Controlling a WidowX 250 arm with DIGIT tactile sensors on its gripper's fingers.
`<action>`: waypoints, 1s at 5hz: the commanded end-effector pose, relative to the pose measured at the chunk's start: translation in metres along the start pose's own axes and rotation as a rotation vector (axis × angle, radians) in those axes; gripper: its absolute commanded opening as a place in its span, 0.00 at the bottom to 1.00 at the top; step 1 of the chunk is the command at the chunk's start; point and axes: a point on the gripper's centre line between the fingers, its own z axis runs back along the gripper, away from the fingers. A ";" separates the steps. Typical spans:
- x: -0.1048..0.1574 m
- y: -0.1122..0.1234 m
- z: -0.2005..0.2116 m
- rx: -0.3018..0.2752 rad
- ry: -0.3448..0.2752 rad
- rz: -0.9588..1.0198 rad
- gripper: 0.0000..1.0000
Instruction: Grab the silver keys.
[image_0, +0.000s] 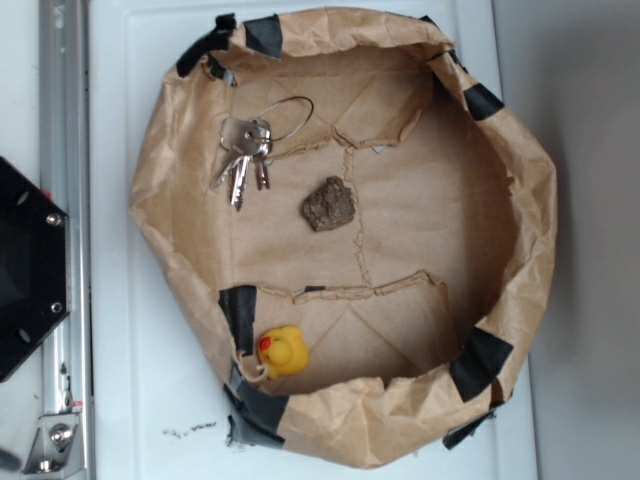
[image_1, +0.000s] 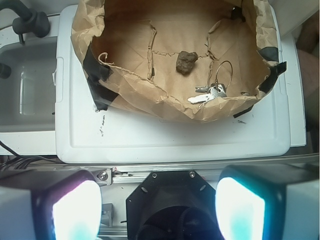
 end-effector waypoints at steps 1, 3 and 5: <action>0.000 0.000 0.000 0.000 0.000 0.000 1.00; 0.063 0.000 -0.004 -0.013 -0.095 0.128 1.00; 0.098 0.034 -0.058 0.055 -0.210 0.281 1.00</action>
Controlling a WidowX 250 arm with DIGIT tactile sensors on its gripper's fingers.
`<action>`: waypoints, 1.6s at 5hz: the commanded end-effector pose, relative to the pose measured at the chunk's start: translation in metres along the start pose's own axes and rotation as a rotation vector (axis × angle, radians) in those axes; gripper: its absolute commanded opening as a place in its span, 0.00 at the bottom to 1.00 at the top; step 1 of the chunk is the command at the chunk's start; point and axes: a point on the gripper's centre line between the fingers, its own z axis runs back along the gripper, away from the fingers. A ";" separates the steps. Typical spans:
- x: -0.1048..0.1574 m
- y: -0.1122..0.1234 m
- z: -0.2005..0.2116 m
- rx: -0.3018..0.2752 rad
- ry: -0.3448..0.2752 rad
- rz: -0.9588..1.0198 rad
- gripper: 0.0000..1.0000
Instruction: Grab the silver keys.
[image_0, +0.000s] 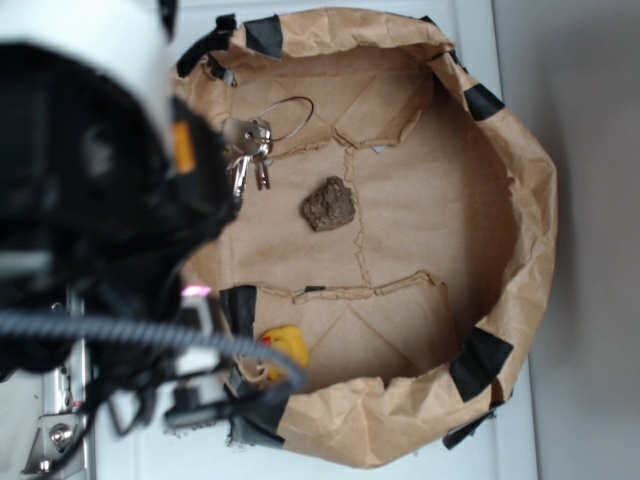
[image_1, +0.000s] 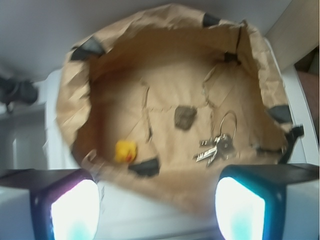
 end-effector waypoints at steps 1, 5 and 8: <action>0.024 0.027 -0.054 0.099 -0.077 0.116 1.00; 0.021 0.042 -0.116 0.205 0.040 0.095 1.00; 0.021 0.042 -0.116 0.205 0.040 0.095 1.00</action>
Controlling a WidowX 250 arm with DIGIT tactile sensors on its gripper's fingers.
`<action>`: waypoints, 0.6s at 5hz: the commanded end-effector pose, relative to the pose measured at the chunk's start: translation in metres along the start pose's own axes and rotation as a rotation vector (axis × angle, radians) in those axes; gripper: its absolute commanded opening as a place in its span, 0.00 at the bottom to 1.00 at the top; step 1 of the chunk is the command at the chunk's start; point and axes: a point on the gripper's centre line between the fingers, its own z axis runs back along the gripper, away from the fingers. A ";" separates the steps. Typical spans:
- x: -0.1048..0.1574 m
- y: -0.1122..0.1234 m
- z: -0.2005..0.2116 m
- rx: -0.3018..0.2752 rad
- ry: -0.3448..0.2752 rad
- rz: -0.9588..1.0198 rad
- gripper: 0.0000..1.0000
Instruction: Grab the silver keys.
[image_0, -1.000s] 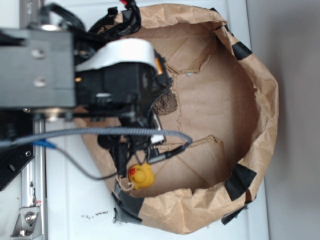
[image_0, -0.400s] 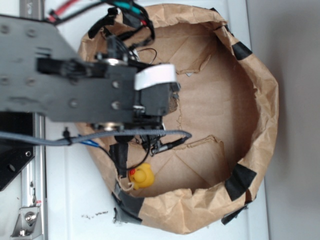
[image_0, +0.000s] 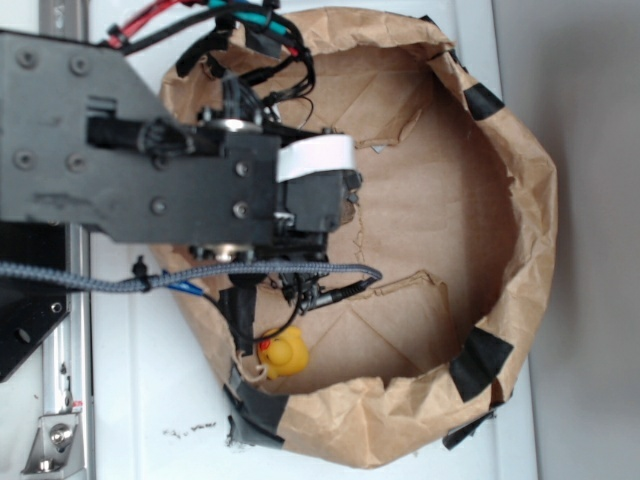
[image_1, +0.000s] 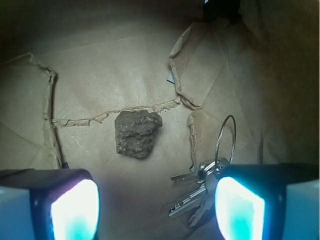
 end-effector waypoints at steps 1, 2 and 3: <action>0.008 0.009 0.009 -0.005 -0.034 0.024 1.00; 0.008 0.009 0.009 -0.005 -0.034 0.024 1.00; 0.010 0.022 -0.005 0.040 0.015 0.018 1.00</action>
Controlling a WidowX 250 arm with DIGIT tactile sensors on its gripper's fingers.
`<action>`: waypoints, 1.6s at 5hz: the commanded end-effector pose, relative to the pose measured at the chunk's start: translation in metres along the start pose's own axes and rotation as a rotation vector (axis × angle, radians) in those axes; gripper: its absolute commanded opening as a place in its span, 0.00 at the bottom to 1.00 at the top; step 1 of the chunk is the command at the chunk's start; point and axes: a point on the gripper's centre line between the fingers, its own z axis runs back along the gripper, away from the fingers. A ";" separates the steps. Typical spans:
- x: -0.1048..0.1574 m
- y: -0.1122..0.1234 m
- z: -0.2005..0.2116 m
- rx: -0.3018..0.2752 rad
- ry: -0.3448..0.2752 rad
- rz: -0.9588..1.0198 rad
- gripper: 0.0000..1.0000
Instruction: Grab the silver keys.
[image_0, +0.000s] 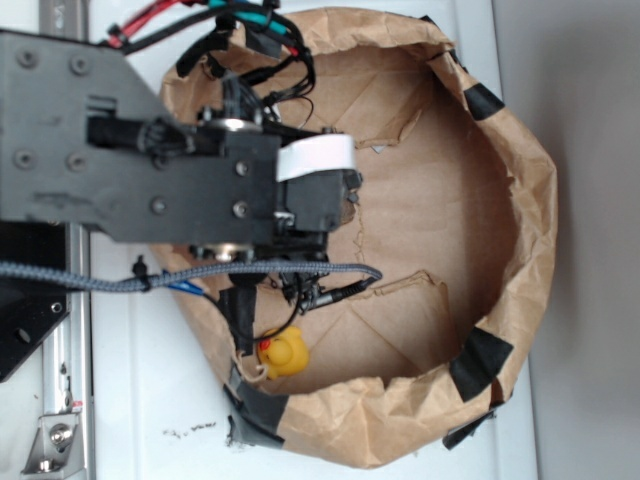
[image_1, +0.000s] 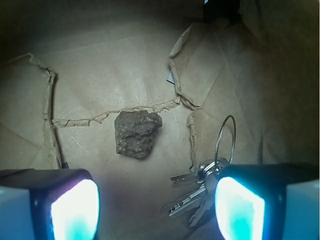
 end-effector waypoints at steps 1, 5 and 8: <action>0.003 0.034 -0.002 0.023 0.038 -0.010 1.00; -0.009 0.055 -0.022 0.008 0.078 -0.085 1.00; 0.008 0.042 -0.041 0.001 0.022 -0.077 1.00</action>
